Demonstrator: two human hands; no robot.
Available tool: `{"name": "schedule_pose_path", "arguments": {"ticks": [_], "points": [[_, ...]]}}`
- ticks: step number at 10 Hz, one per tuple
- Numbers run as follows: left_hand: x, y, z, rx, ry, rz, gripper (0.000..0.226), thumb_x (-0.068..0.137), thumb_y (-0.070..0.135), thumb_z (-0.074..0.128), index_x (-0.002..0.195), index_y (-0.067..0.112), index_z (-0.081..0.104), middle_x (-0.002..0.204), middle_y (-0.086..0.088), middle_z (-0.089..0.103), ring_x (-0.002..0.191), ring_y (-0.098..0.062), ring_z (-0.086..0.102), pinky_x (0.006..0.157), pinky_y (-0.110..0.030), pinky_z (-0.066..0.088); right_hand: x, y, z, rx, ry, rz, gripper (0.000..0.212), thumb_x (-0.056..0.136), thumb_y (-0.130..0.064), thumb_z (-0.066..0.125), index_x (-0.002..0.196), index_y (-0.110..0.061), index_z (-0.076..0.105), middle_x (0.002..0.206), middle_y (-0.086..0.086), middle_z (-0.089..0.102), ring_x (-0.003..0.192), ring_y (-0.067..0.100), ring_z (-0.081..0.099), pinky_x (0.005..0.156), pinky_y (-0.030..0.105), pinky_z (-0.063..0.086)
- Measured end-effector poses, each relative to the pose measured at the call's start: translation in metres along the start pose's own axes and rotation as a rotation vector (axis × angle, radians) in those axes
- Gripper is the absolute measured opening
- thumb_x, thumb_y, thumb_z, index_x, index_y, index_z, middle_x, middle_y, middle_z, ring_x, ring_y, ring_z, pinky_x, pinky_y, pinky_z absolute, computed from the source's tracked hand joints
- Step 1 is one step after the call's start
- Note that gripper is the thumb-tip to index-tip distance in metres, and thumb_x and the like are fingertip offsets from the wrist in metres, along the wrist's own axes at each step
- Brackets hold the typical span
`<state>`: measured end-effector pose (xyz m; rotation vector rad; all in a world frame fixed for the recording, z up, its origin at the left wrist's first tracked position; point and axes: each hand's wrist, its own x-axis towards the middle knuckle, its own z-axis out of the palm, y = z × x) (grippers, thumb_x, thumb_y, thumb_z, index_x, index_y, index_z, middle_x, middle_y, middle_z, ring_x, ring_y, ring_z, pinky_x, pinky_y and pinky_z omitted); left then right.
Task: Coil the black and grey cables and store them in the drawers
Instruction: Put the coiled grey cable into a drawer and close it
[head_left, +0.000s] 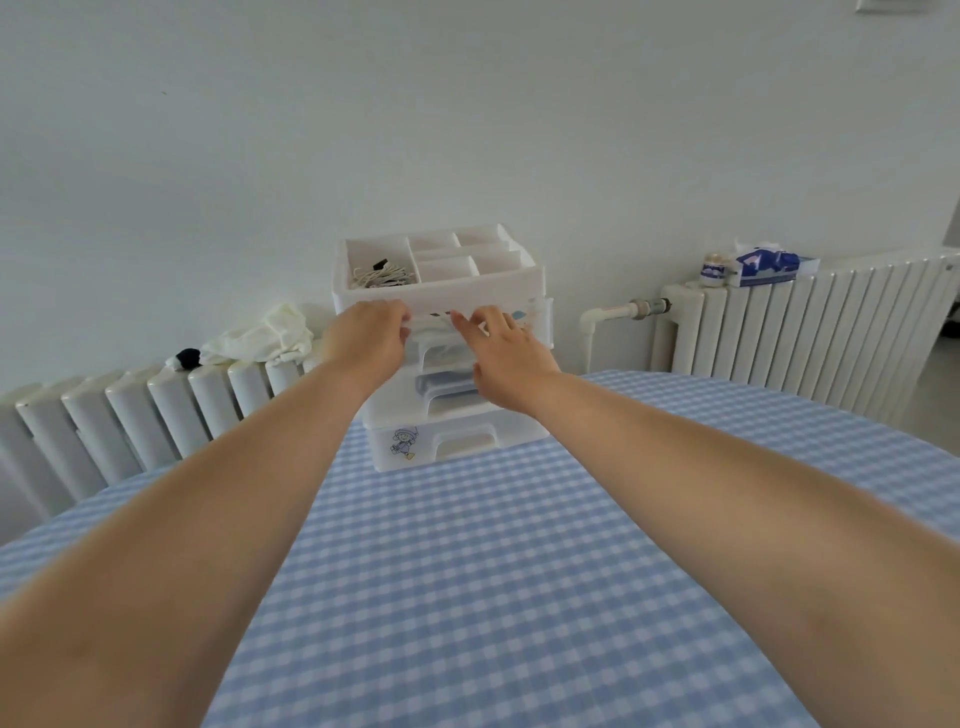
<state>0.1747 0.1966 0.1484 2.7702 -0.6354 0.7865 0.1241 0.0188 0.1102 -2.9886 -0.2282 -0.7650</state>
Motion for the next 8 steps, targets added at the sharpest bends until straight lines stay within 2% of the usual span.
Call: {"name": "schedule_pose_path", "arguments": {"ticks": [1,3,4,5,6,7,8], "points": [[-0.004,-0.004,0.009,0.052,0.111,0.046,0.026,0.095,0.016,0.05,0.118,0.011,0.06,0.112,-0.012,0.065,0.112,-0.033,0.049,0.078,-0.042,0.045,0.005,0.002,-0.003,0.036,-0.022,-0.008,0.071,0.091,-0.014,0.05,0.153,-0.017,0.016,0.148,0.007,0.026,0.136,0.027,0.03,0.106,0.037,0.032],[-0.024,-0.009,0.033,-0.06,0.302,0.142,0.03,0.088,-0.003,0.056,0.118,0.0,0.061,0.115,-0.018,0.065,0.11,-0.041,0.051,0.074,-0.048,0.051,-0.004,0.008,-0.001,0.04,-0.022,-0.073,0.068,0.092,-0.018,0.049,0.153,-0.018,0.019,0.152,0.003,0.023,0.139,0.023,0.027,0.109,0.035,0.027],[-0.029,-0.002,0.034,-0.156,0.379,0.093,0.031,0.087,-0.003,0.056,0.117,0.005,0.059,0.132,-0.018,0.046,0.114,-0.037,0.046,0.067,-0.039,0.048,-0.009,0.011,0.003,0.039,-0.048,-0.077,0.067,0.094,-0.021,0.048,0.153,-0.02,0.017,0.158,0.004,0.014,0.144,0.024,0.021,0.114,0.038,0.025],[-0.027,0.009,0.026,-0.156,0.4,0.069,0.028,0.086,0.002,0.058,0.114,0.007,0.059,0.131,-0.017,0.044,0.114,-0.036,0.045,0.068,-0.037,0.046,-0.01,0.011,0.006,0.046,-0.052,-0.065,0.068,0.094,-0.021,0.049,0.153,-0.021,0.016,0.161,0.004,0.009,0.146,0.024,0.016,0.117,0.038,0.019],[-0.029,0.015,0.029,-0.071,0.383,0.112,0.022,0.084,0.005,0.059,0.105,0.008,0.063,0.113,-0.012,0.055,0.103,-0.037,0.051,0.079,-0.046,0.044,-0.006,0.005,0.002,0.071,-0.115,-0.024,0.072,0.092,-0.02,0.051,0.154,-0.02,0.013,0.163,0.0,0.004,0.148,0.021,0.012,0.117,0.039,0.017],[-0.035,0.02,0.037,-0.167,0.306,0.055,0.02,0.085,0.006,0.058,0.105,0.009,0.062,0.109,-0.01,0.058,0.104,-0.034,0.051,0.082,-0.043,0.04,0.003,0.001,-0.004,0.201,-0.252,0.055,0.076,0.09,-0.017,0.052,0.154,-0.021,0.012,0.163,-0.004,-0.002,0.148,0.021,0.013,0.115,0.041,0.024],[-0.04,0.03,0.044,-0.315,0.221,-0.012,0.022,0.089,0.009,0.055,0.11,0.01,0.062,0.116,-0.01,0.057,0.111,-0.03,0.047,0.088,-0.038,0.041,0.003,0.001,-0.013,0.297,-0.304,0.083,0.074,0.091,-0.015,0.053,0.154,-0.021,0.014,0.163,-0.004,0.003,0.144,0.025,0.024,0.111,0.039,0.03]]}}
